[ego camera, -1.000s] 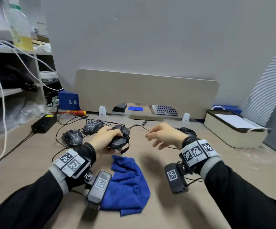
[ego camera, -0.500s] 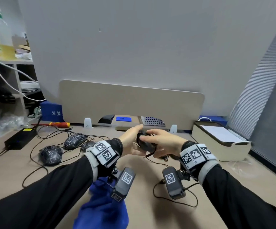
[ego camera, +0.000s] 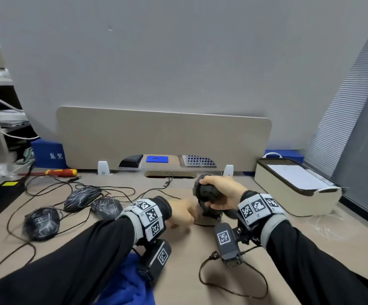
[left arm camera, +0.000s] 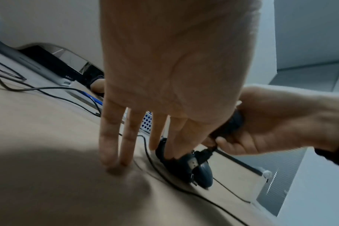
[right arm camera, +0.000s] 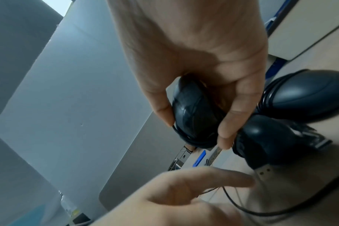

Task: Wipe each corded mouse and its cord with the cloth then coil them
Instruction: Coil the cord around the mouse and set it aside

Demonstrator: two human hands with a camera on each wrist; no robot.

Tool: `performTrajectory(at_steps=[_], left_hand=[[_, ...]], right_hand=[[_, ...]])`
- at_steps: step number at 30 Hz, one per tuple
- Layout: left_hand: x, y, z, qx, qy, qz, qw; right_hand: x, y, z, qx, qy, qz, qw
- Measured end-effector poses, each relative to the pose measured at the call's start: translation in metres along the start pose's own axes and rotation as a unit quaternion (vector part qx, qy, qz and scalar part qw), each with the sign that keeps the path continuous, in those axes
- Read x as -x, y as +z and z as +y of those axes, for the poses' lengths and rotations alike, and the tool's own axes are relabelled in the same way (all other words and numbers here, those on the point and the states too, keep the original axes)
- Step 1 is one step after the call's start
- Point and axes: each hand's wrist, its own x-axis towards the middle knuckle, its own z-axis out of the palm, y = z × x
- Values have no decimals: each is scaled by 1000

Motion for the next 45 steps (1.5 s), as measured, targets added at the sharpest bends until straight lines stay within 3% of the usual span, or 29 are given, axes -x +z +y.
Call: performTrajectory(at_steps=[4,8,11,15,18,21,25,31,37,42,45], left_hand=[[3,-3,-13,4,-66,22,998],[28,-16,-34,-23,-135,-37,990],[39,-21,-39,-51,-154,-29,986],[34,-20,-35,-40,-104,81,990],[23,-18,-31,12,-71,175,982],[14,-15,-26,16,-37,149,988],[12,-9,-18,-2,-17,92,996],[1,-7,-22,9,5,100,995],[2,2,-12,83,-25,173,981],[-6,1,-9,147,-18,139,979],[-11,2,-10,157,-7,141,977]], right_hand=[[-12,14,4,38,-10,14,999],[-9,32,2,42,-36,19,998],[-10,50,2,15,-24,11,1000],[-16,66,7,-72,13,-18,997],[-16,64,9,-54,60,-43,996],[-12,59,11,18,69,-44,996],[-4,58,9,139,30,-39,989],[8,40,2,346,-10,0,938],[10,23,9,363,6,-62,930],[0,24,21,350,-9,-109,930],[-3,27,24,318,-26,-99,943]])
